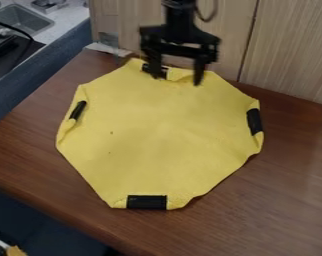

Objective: Fold yellow cloth from right to left

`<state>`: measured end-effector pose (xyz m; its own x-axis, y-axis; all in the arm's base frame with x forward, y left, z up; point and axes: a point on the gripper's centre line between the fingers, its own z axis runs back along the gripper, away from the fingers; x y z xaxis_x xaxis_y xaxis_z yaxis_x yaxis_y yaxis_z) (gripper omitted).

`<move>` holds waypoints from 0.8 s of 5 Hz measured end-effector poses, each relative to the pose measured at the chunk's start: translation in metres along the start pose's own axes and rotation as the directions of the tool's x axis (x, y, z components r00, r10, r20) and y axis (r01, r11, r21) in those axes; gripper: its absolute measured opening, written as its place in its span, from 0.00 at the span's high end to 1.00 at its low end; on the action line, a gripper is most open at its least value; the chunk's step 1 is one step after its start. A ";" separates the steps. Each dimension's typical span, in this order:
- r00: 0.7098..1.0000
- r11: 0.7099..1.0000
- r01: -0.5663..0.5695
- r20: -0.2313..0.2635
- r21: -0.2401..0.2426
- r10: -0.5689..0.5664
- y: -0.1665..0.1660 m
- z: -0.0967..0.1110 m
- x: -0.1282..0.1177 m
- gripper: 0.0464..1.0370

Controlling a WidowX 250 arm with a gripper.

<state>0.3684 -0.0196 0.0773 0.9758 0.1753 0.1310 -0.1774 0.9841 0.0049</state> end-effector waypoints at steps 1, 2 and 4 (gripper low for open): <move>0.998 0.998 0.058 0.003 0.008 -0.058 -0.032 -0.012 0.005 0.04; 0.995 0.995 0.103 -0.018 0.017 -0.103 -0.055 -0.023 0.004 0.04; 0.983 0.984 0.178 -0.059 0.023 -0.176 -0.086 -0.058 0.002 0.04</move>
<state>0.3933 -0.1021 0.0193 0.9976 0.0006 0.0689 -0.0041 0.9987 0.0513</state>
